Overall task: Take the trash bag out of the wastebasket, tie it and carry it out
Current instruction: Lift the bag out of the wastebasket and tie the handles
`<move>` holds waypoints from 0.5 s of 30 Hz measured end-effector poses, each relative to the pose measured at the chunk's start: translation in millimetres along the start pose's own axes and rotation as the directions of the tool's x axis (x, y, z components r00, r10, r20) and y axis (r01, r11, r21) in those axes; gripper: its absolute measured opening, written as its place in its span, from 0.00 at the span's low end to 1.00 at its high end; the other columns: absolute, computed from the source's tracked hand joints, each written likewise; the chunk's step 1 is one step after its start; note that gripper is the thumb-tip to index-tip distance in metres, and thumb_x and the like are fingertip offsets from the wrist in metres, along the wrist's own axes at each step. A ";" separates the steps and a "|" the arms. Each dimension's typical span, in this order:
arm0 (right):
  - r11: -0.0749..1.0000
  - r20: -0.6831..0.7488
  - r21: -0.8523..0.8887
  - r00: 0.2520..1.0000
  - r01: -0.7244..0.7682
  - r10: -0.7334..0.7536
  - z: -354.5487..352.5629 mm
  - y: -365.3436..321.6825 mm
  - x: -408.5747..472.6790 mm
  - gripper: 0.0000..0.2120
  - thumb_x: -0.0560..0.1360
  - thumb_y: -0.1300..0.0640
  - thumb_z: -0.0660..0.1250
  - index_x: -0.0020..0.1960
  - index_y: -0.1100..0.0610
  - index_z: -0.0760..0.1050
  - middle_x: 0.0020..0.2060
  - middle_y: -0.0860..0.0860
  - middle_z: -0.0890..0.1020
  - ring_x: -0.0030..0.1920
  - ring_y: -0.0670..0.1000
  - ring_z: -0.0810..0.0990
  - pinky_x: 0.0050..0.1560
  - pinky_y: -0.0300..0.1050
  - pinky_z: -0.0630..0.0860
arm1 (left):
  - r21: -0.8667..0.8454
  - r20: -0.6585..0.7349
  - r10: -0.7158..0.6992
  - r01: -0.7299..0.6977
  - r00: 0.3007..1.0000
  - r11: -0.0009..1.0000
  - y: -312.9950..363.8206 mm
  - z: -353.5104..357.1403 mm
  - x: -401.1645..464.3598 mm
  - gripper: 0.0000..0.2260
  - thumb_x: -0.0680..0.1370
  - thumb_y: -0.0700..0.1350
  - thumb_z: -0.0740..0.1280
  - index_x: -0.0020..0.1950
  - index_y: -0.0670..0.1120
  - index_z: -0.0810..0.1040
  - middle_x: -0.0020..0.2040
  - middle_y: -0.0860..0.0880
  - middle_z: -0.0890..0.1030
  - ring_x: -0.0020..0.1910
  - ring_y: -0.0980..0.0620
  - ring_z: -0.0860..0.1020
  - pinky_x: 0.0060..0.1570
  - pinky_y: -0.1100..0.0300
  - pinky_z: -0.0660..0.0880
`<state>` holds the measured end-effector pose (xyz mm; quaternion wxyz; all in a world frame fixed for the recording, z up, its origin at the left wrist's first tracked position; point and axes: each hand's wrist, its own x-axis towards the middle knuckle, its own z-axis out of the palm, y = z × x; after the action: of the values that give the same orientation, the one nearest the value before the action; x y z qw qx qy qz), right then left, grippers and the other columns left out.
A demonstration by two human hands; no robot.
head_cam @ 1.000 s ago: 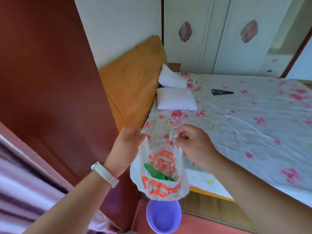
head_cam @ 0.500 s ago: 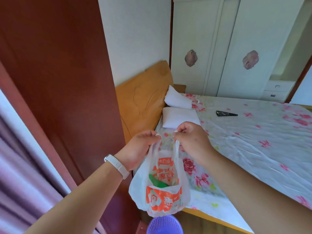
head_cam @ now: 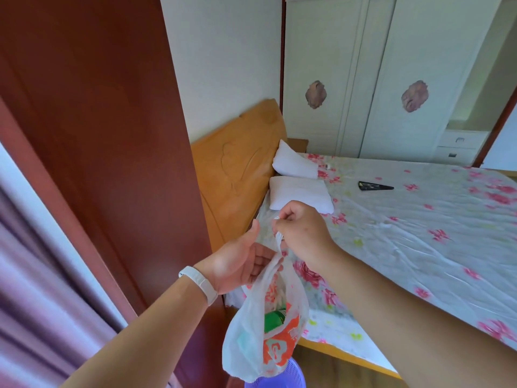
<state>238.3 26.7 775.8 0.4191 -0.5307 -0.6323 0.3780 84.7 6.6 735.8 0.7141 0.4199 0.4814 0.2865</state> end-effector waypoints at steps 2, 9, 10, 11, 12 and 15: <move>1.000 0.013 0.021 1.000 0.006 -0.006 4.3 1.6 -2.3 0.11 0.73 0.62 0.68 0.35 0.52 0.72 0.29 0.50 0.78 0.30 0.52 0.76 0.36 0.47 0.74 | -0.004 0.020 -0.050 0.050 0.999 0.999 -4.6 3.3 5.6 0.49 0.70 0.75 0.43 0.62 0.37 0.79 0.57 0.39 0.82 0.53 0.45 0.80 0.55 0.53 0.75; 1.000 0.080 -0.012 0.997 -0.023 0.024 13.5 16.3 -13.1 0.08 0.72 0.60 0.67 0.37 0.51 0.73 0.36 0.55 0.83 0.41 0.60 0.83 0.44 0.57 0.81 | -0.128 -0.045 -0.080 0.074 0.996 0.989 -17.1 19.1 25.6 0.39 0.74 0.71 0.48 0.50 0.39 0.83 0.45 0.42 0.85 0.43 0.47 0.81 0.49 0.54 0.75; 0.999 0.112 -0.034 0.993 -0.018 0.022 13.0 18.8 -13.9 0.09 0.73 0.60 0.68 0.37 0.50 0.73 0.35 0.53 0.83 0.40 0.57 0.83 0.42 0.55 0.80 | -0.143 -0.099 -0.067 0.053 0.993 0.988 -19.0 21.0 28.2 0.32 0.76 0.66 0.52 0.48 0.41 0.82 0.43 0.43 0.84 0.41 0.48 0.80 0.48 0.55 0.75; 0.998 0.157 -0.066 0.988 0.000 0.010 11.3 20.4 -15.2 0.10 0.73 0.60 0.68 0.37 0.50 0.72 0.33 0.50 0.82 0.37 0.52 0.83 0.39 0.50 0.79 | -0.141 -0.147 -0.055 0.034 0.988 0.989 -20.8 22.1 30.4 0.24 0.77 0.60 0.55 0.46 0.43 0.81 0.40 0.45 0.84 0.39 0.49 0.79 0.44 0.56 0.75; 0.994 0.211 -0.102 0.978 0.028 -0.006 9.3 21.3 -17.0 0.10 0.74 0.61 0.68 0.37 0.50 0.72 0.31 0.47 0.80 0.33 0.45 0.80 0.35 0.43 0.76 | -0.127 -0.176 -0.044 0.021 0.983 0.992 -21.9 23.0 31.3 0.18 0.78 0.54 0.55 0.45 0.44 0.80 0.36 0.46 0.82 0.36 0.51 0.78 0.39 0.58 0.75; 0.983 0.318 -0.158 0.947 0.091 -0.036 0.0 22.6 -21.1 0.10 0.75 0.62 0.69 0.38 0.52 0.72 0.27 0.44 0.74 0.25 0.36 0.73 0.27 0.28 0.65 | -0.088 -0.187 -0.021 0.004 0.982 0.996 -22.5 23.4 30.7 0.13 0.77 0.40 0.54 0.43 0.44 0.78 0.32 0.48 0.80 0.34 0.52 0.77 0.34 0.60 0.75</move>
<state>248.1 9.3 752.2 0.2784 -0.4770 -0.7376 0.3885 118.0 13.2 706.7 0.6849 0.3561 0.5363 0.3411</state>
